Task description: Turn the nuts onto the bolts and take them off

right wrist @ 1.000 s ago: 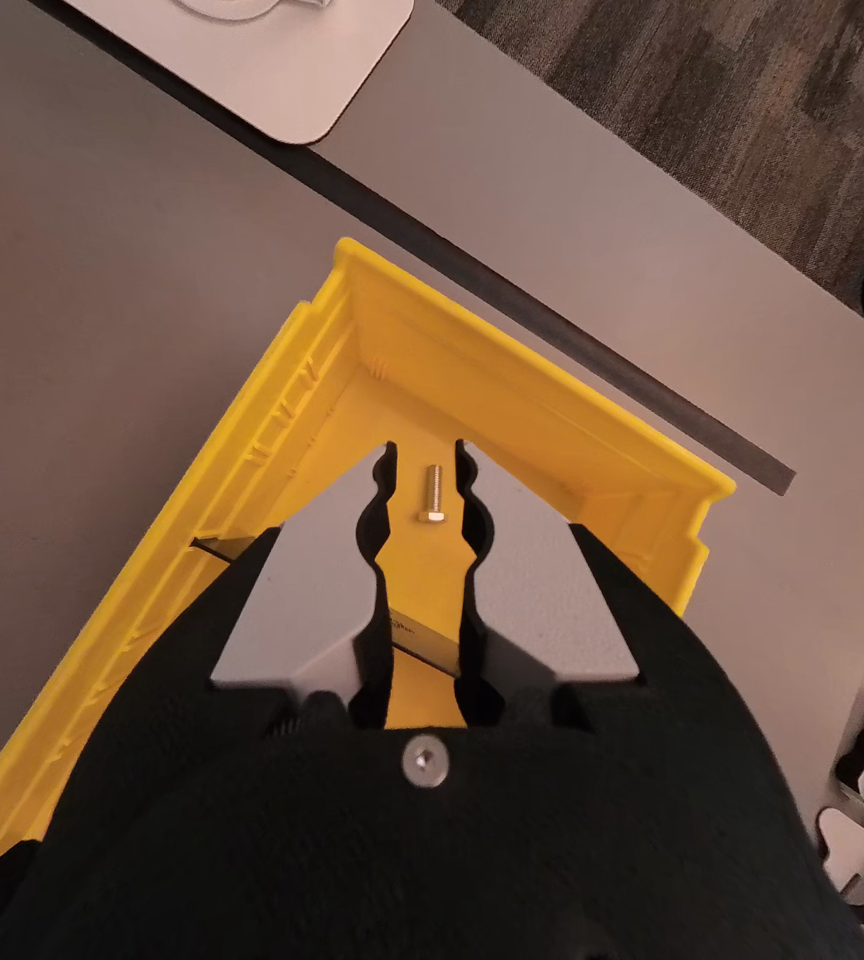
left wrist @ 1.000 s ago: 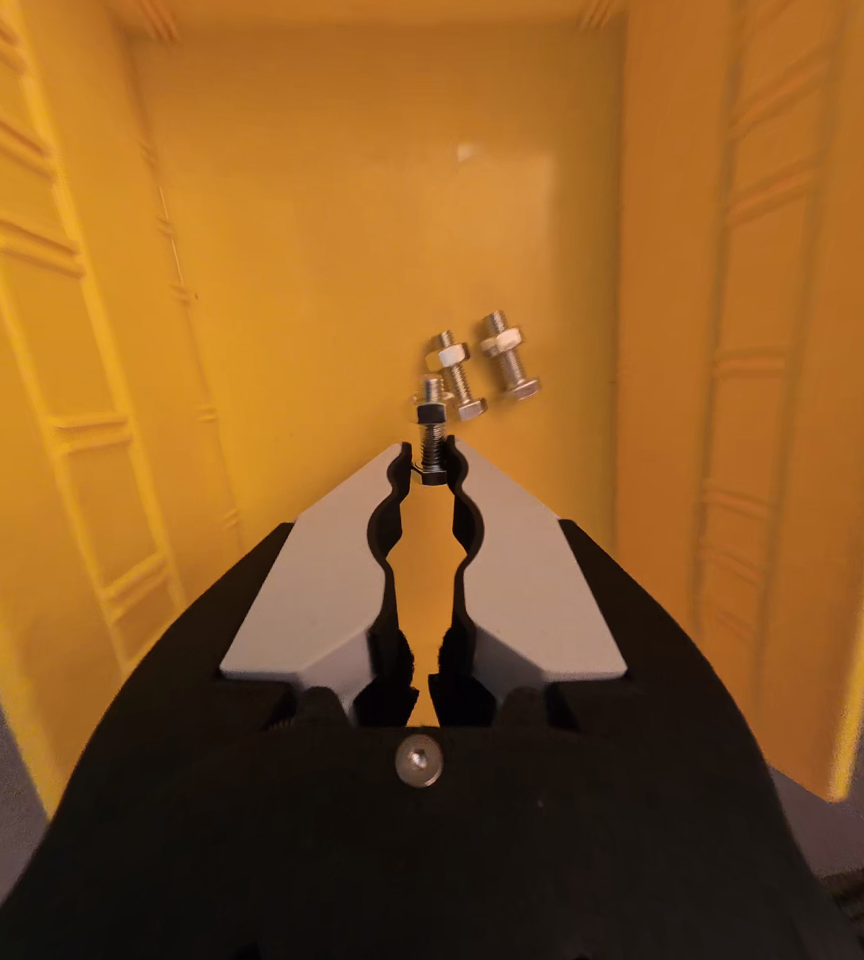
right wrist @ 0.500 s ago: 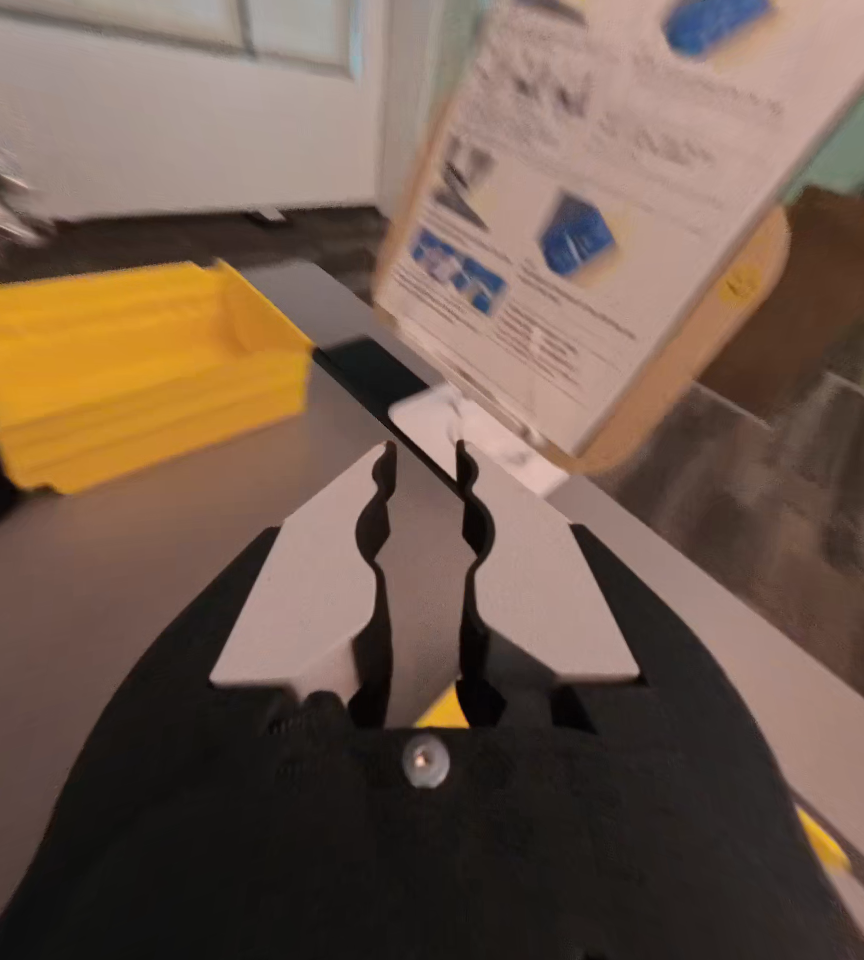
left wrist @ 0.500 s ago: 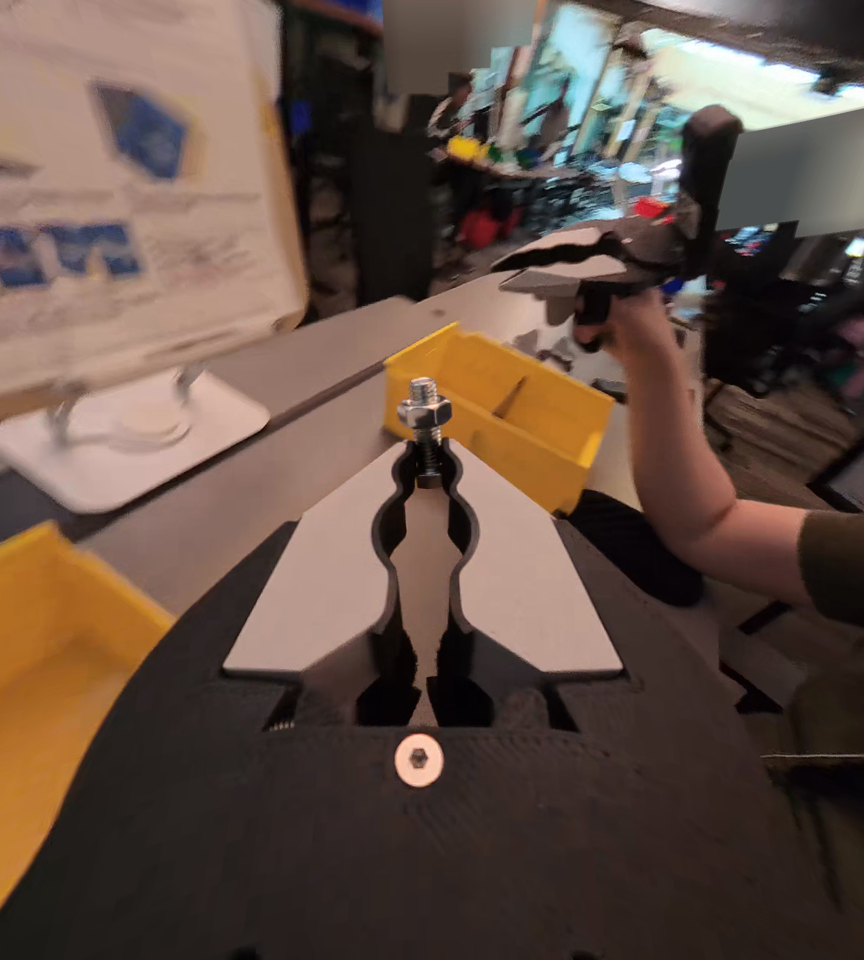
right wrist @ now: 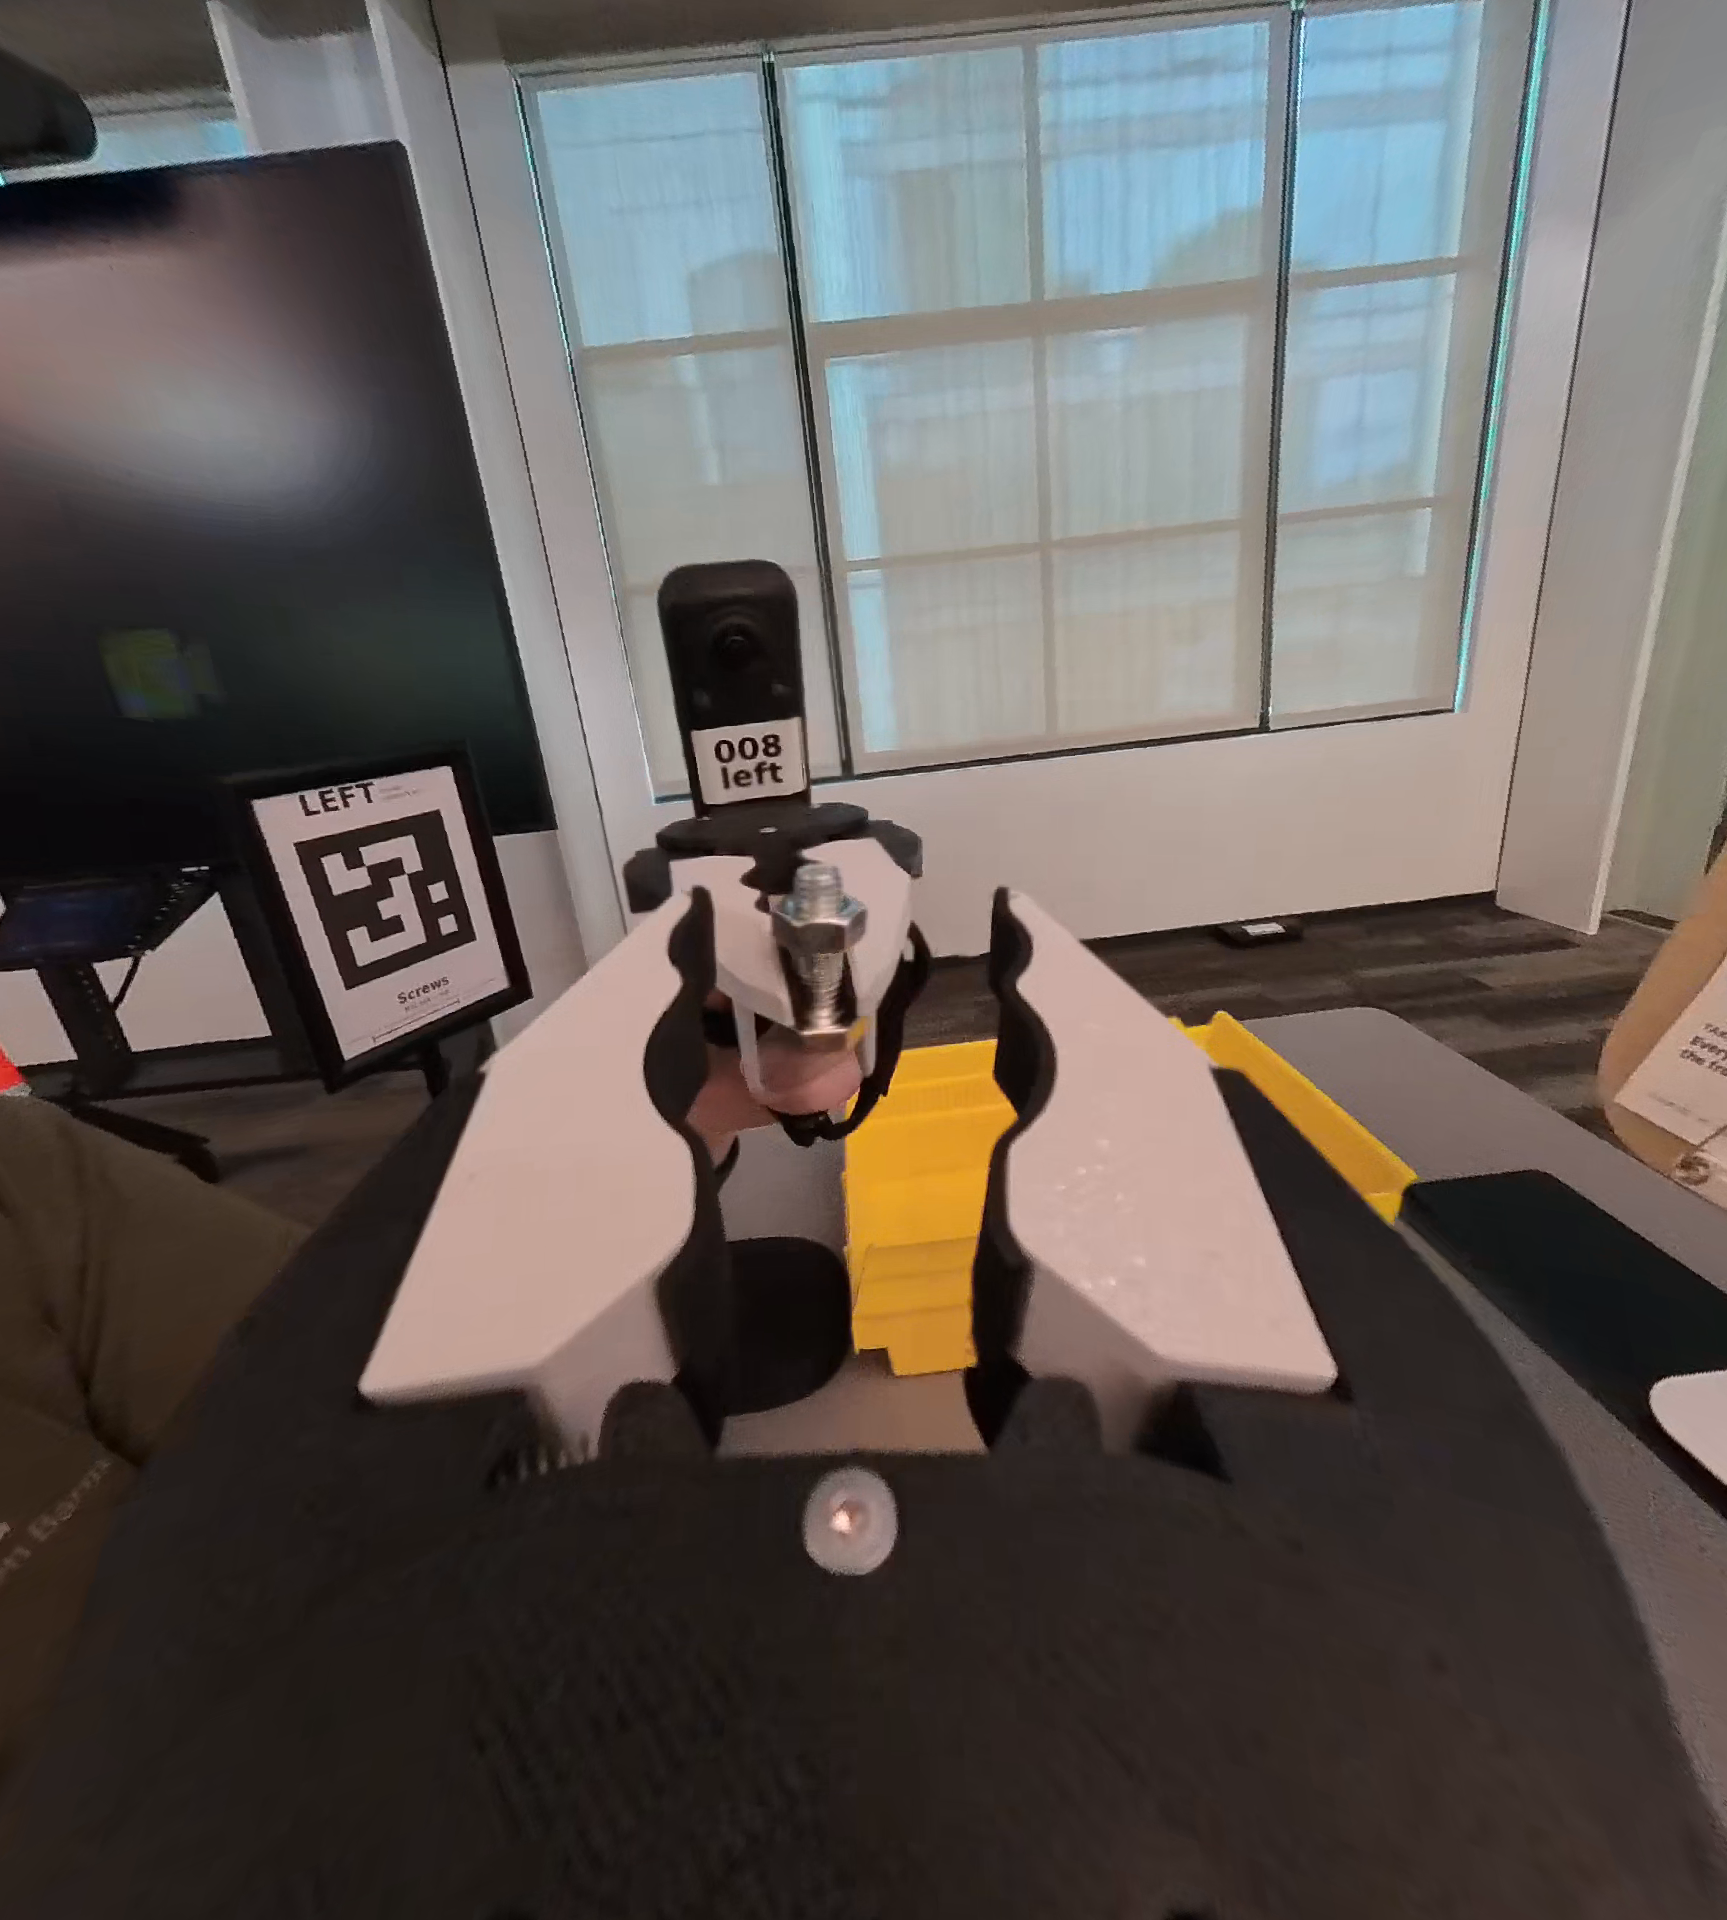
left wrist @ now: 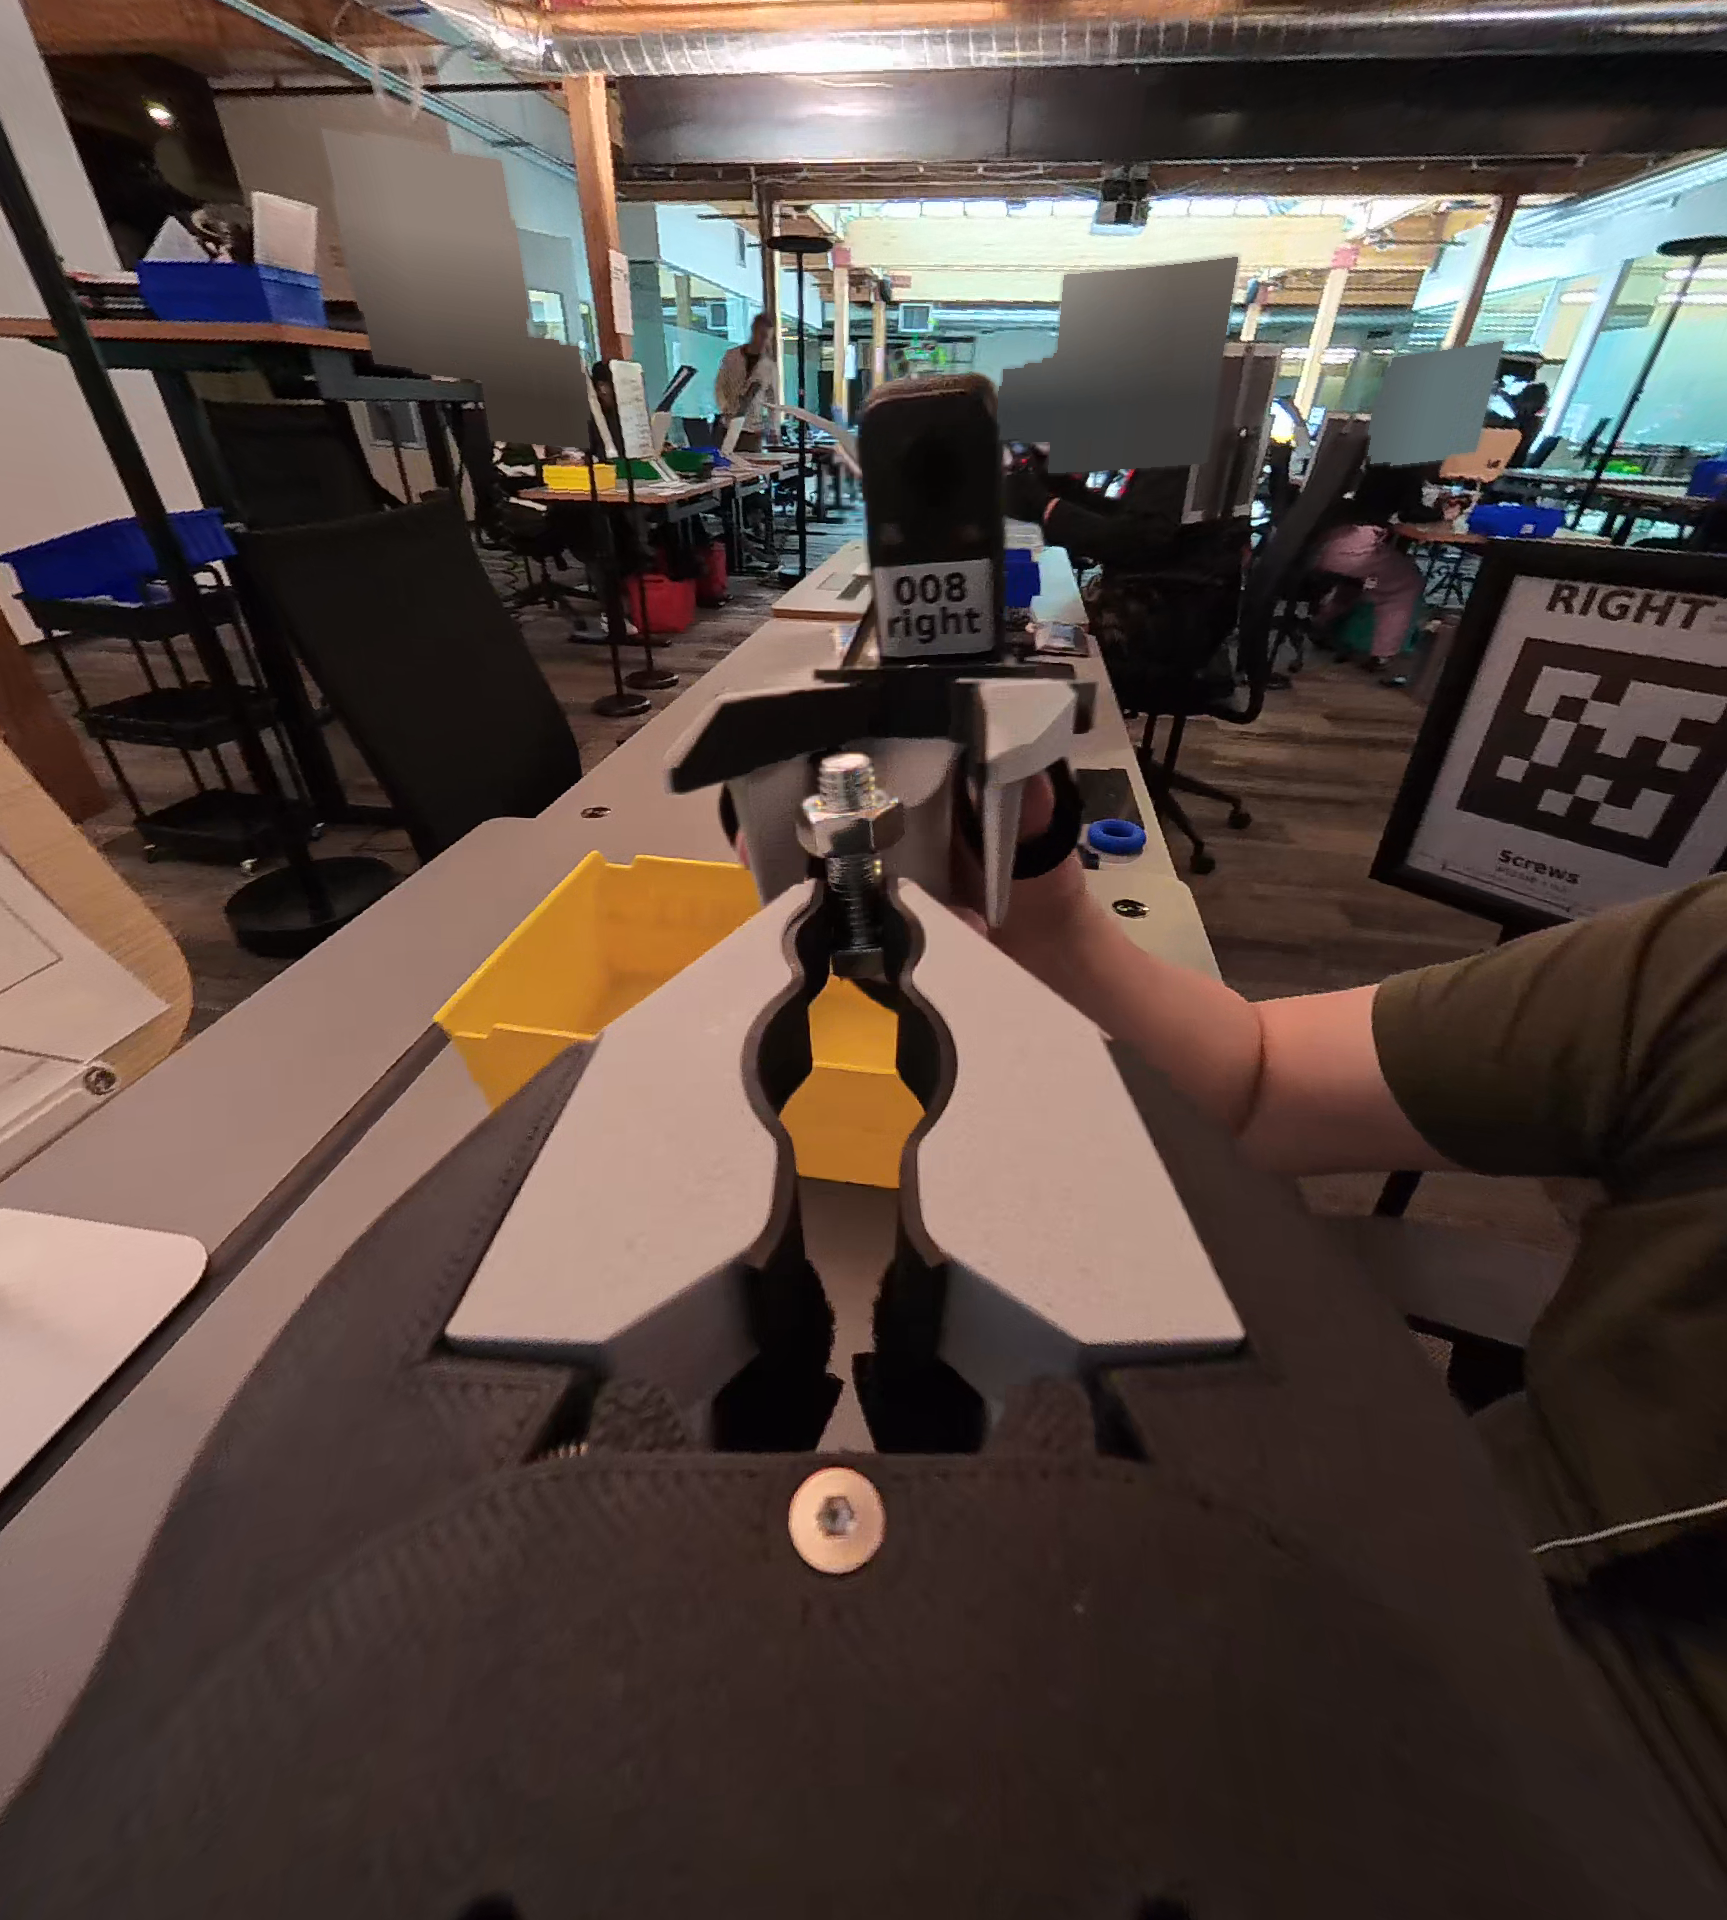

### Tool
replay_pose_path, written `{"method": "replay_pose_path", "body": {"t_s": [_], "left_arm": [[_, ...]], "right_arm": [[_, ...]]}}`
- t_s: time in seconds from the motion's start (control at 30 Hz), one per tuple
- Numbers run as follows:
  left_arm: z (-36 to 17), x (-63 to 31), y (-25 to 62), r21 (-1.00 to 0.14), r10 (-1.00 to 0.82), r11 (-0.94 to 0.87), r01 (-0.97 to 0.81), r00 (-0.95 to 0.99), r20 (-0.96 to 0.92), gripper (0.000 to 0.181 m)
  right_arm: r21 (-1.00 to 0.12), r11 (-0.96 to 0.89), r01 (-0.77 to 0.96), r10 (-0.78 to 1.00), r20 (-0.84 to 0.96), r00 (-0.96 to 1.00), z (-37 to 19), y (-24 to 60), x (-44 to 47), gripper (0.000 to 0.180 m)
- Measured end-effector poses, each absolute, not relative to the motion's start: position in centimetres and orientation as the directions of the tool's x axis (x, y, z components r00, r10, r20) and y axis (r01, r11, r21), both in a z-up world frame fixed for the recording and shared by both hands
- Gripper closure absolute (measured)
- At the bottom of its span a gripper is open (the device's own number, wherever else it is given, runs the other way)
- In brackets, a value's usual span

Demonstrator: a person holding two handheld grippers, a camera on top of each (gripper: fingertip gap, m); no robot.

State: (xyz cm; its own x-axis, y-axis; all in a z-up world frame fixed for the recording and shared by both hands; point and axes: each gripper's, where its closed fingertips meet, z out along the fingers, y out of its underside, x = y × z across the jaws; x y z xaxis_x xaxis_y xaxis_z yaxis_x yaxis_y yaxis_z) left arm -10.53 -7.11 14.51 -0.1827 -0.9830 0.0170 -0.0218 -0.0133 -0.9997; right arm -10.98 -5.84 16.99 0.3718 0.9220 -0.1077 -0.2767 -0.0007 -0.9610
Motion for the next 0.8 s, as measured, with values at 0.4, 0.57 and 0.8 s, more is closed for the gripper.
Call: {"method": "replay_pose_path", "body": {"t_s": [0.4, 0.57, 0.8], "left_arm": [[16.0, -11.5, -9.9, -0.999, -0.954, 0.001, 0.037, -0.299, -0.012, 0.173], [15.5, -11.2, -9.2, -1.000, -0.968, 0.017, 0.015, -0.250, -0.020, 0.173], [15.4, -10.0, -10.9, -1.000, -0.948, -0.003, 0.012, -0.320, -0.001, 0.173]], "right_arm": [[-0.964, 0.079, -0.255, 0.882, -0.052, 0.469, 17.5, -4.5, -6.4, 0.139], [-0.970, 0.127, -0.207, 0.925, 0.040, 0.378, 18.4, -8.2, -9.9, 0.127], [-0.962, 0.010, -0.271, 0.964, -0.063, 0.258, 17.5, -7.5, -9.7, 0.130]]}}
